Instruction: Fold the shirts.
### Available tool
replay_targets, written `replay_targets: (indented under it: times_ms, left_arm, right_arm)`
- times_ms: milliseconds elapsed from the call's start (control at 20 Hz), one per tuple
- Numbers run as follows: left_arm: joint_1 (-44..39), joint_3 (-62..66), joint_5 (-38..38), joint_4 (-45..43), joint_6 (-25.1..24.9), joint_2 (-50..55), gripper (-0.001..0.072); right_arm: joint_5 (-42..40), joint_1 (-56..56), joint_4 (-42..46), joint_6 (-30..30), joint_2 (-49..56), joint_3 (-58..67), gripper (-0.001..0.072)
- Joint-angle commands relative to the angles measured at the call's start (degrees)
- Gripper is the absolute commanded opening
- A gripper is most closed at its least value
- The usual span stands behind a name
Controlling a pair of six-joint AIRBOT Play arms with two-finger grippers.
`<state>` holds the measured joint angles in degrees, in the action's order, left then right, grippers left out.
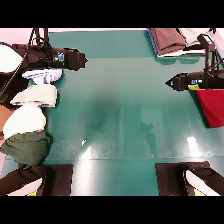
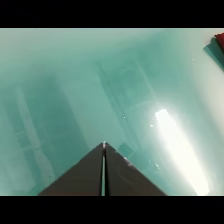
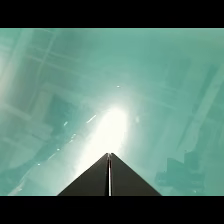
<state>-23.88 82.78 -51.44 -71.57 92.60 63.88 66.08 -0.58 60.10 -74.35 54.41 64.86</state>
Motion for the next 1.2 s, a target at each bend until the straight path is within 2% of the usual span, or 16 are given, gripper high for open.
replay_targets:
  times_ms: [0,600,650,750,800,850,950,1150]
  left_arm:
    - [-0.02,0.0,0.02,0.0,-0.02,0.04,0.0029]
    - [-0.02,0.0,0.04,0.02,0.02,0.04,0.0028]
    - [-0.02,0.0,0.63,0.35,0.48,0.04,0.0028]
    - [0.39,0.02,5.09,-2.19,-1.79,0.04,0.0051]
    - [1.05,0.0,6.16,-6.05,-1.92,0.04,0.0391]
    - [2.62,0.0,6.91,-12.17,1.11,0.24,0.0653]
    - [7.5,0.0,6.67,-22.16,6.71,1.86,0.0653]
    - [19.37,0.0,5.88,-24.06,7.5,10.62,0.0653]
  right_arm:
    - [-0.09,-0.11,-0.04,0.04,-0.04,-0.02,0.0022]
    - [0.07,-0.11,-0.11,0.0,-0.04,-0.02,0.0022]
    - [0.07,-0.13,-0.11,0.0,-0.04,-0.02,0.0023]
    - [0.09,-0.11,-0.11,0.0,-0.04,-0.02,0.0022]
    - [0.09,-0.13,-0.13,0.0,-0.04,-0.02,0.0022]
    - [0.11,-0.13,-0.15,-0.02,-0.04,-0.02,0.0022]
    - [0.09,-0.13,-0.13,-0.02,-0.04,-0.02,0.0022]
    - [0.09,-0.37,-0.15,-0.02,-0.04,-0.02,0.0022]
